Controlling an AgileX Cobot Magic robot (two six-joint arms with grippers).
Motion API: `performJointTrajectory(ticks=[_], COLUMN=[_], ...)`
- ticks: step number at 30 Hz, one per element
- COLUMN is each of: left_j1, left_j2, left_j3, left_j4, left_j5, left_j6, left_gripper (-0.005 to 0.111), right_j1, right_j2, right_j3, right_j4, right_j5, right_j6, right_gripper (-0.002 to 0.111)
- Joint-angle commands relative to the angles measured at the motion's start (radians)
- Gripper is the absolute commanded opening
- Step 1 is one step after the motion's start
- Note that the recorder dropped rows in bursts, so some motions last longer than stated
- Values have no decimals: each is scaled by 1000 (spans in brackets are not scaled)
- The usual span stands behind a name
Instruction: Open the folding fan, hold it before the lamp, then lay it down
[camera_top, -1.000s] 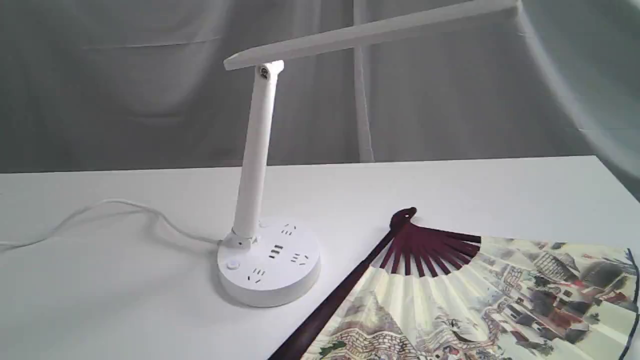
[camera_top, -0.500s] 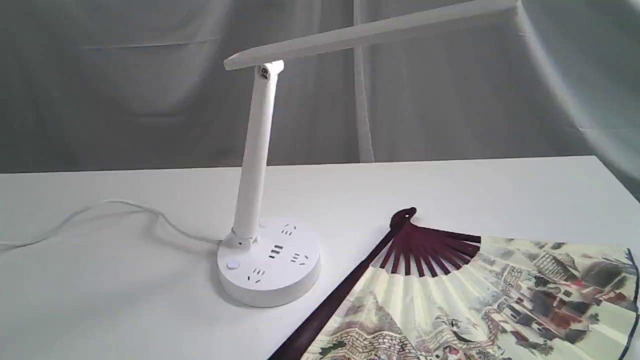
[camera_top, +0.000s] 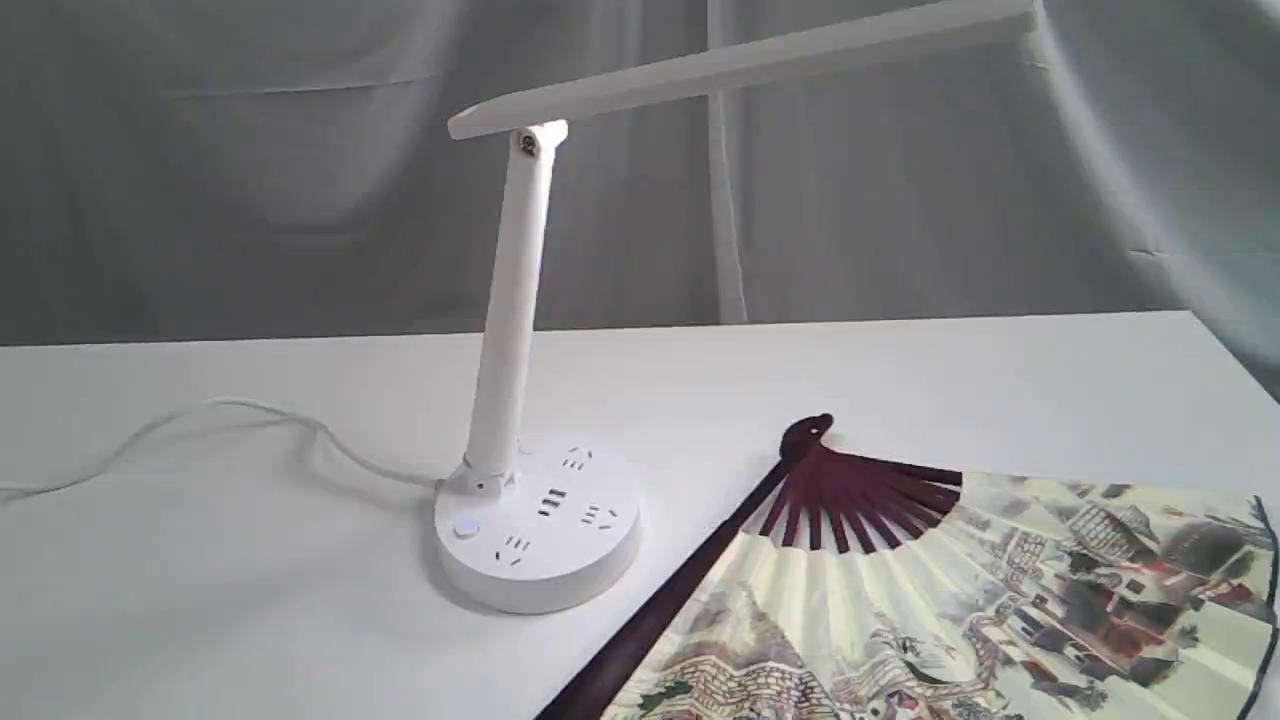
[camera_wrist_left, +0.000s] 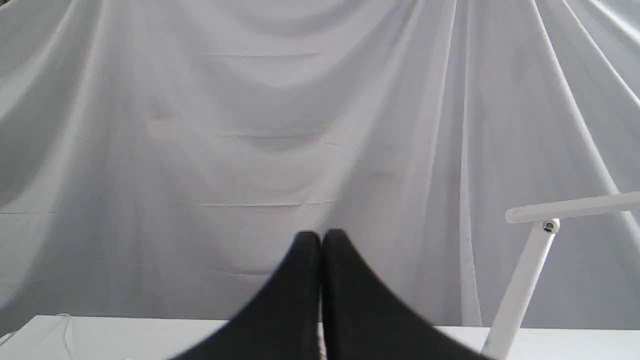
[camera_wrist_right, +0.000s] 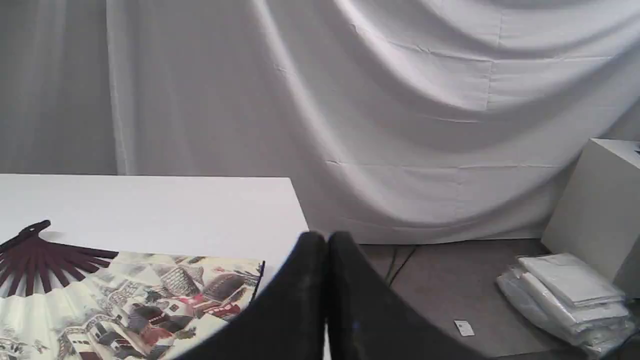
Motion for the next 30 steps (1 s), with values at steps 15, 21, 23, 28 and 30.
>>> performJointTrajectory(ticks=[15,21,23,28,30], left_j1=[-5,-5,-5,-5,-5], left_j2=[0,0,0,0,0], left_j3=[439,577,618,696,722], left_j4=[-2,-16,-16,-20,-20], left_j5=[-411,-517,-578,-713,-764], left_j6=[-90,-90,-90,-94,-94], left_gripper=[0,0,0,0,0], right_j1=[2,2,2,2,2], right_j2=[-2,-2,-2,-2,-2], right_j3=[205,368,425,553,594], right_j4=[20,91,133,271,277], right_j5=[-294,-459,-515,-703,-792], right_j6=[44,44,44,44,44], right_gripper=[0,0,0,0,0])
